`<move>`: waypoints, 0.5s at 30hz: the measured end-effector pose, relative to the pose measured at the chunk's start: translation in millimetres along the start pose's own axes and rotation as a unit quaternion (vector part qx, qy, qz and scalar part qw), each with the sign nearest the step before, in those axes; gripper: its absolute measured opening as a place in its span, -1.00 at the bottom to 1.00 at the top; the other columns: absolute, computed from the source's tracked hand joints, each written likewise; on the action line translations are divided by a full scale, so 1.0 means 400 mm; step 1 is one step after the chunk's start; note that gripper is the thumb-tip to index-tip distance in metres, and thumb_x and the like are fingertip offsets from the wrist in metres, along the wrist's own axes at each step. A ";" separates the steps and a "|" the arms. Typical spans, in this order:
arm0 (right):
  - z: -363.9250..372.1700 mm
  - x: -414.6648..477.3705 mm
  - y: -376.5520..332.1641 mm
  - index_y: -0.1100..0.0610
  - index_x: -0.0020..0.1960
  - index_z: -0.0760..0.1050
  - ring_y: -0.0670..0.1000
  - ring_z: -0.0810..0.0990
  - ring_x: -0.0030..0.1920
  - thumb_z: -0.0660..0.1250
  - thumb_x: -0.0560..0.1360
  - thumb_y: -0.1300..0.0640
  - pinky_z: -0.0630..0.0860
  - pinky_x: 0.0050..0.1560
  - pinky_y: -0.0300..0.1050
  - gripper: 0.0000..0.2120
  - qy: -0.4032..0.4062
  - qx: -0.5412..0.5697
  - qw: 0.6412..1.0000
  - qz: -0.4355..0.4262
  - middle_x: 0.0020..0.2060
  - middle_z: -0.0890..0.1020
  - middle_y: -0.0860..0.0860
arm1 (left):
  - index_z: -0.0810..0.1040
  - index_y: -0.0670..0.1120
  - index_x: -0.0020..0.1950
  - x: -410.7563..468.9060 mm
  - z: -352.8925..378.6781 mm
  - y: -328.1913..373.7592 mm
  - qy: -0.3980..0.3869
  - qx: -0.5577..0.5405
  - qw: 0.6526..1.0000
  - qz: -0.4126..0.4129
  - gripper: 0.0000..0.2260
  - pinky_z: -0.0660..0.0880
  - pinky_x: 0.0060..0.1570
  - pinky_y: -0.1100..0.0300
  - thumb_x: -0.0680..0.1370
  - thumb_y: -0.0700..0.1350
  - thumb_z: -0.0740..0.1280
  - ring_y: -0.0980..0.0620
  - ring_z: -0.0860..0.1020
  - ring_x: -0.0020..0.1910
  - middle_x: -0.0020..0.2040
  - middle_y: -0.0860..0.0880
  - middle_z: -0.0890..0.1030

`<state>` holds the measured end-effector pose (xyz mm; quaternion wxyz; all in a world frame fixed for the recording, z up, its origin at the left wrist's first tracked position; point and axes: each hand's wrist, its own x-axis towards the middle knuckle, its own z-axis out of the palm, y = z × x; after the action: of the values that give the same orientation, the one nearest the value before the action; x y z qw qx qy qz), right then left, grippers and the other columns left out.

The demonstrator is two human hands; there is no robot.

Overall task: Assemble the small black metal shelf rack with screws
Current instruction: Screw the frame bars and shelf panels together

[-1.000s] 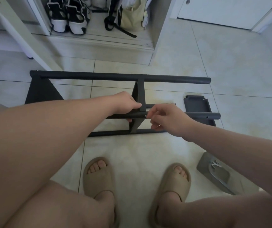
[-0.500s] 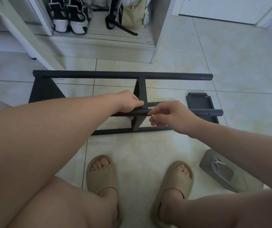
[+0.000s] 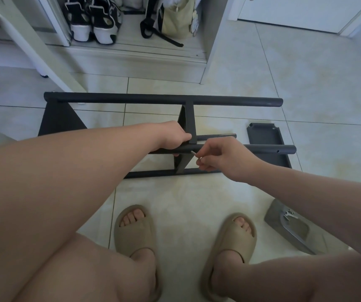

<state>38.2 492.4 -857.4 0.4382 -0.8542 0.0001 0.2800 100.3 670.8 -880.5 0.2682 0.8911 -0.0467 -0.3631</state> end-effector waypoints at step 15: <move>0.011 0.012 0.001 -0.02 -0.16 0.58 -0.01 0.71 -0.14 0.31 0.59 0.28 0.66 0.01 0.07 -0.75 0.058 -0.073 0.996 -0.004 -0.21 0.73 -0.01 | 0.50 -0.13 0.08 0.011 0.006 0.000 0.028 -0.092 0.995 -0.025 -0.78 0.54 -0.30 0.21 0.68 0.01 0.21 -0.01 0.55 -0.27 0.18 -0.24 0.63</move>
<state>40.0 496.7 -862.1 0.3751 -0.8987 0.0022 0.2273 101.8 668.4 -884.8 0.3415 0.8732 0.0168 -0.3472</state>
